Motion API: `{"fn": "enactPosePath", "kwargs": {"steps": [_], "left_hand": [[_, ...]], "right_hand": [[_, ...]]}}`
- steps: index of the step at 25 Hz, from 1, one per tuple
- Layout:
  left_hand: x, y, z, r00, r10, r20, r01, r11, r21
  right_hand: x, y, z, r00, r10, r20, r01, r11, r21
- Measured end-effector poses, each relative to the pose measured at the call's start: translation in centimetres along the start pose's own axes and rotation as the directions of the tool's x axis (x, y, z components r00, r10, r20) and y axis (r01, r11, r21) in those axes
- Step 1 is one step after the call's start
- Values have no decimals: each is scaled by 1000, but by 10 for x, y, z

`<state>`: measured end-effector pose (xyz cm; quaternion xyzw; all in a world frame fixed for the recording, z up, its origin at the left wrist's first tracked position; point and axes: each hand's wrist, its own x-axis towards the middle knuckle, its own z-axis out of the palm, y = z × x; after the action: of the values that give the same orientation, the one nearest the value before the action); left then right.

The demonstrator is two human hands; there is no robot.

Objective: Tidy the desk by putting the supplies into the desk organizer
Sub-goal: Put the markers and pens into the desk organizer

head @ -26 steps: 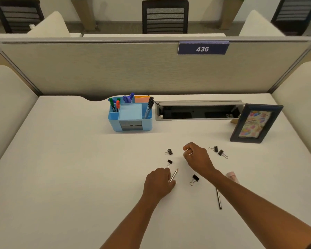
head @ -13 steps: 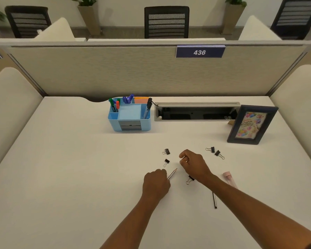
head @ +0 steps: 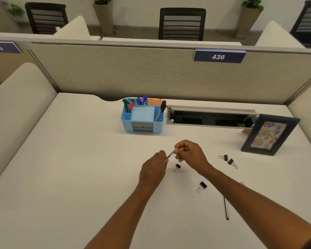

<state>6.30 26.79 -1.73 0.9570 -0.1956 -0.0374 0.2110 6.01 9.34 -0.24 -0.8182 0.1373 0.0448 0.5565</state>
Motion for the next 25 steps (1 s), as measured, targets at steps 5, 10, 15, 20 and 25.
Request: {"fn": "enactPosePath", "kwargs": {"steps": [5,10,15,20,25], "left_hand": [[35,-33,-23,987,-118,-113,105,988,-112],[68,-88,-43,973,-222,-64,226,972,70],[95,-120,-54,971,-237,7,234,963,133],[98,-136,-49,976,-217,36,209,966,153],[100,-138,-47,975,-219,21,215,969,121]], "right_hand": [[43,-45,17,994,-94,-47,92,995,-35],[101,-99,30,953,-253,-165,232,964,-133],[150,-126,67,919,-339,-200,288,925,-246],[172,-126,106,911,-396,-112,329,864,-381],[191,-116,126,928,-373,-19,323,827,-461]]}}
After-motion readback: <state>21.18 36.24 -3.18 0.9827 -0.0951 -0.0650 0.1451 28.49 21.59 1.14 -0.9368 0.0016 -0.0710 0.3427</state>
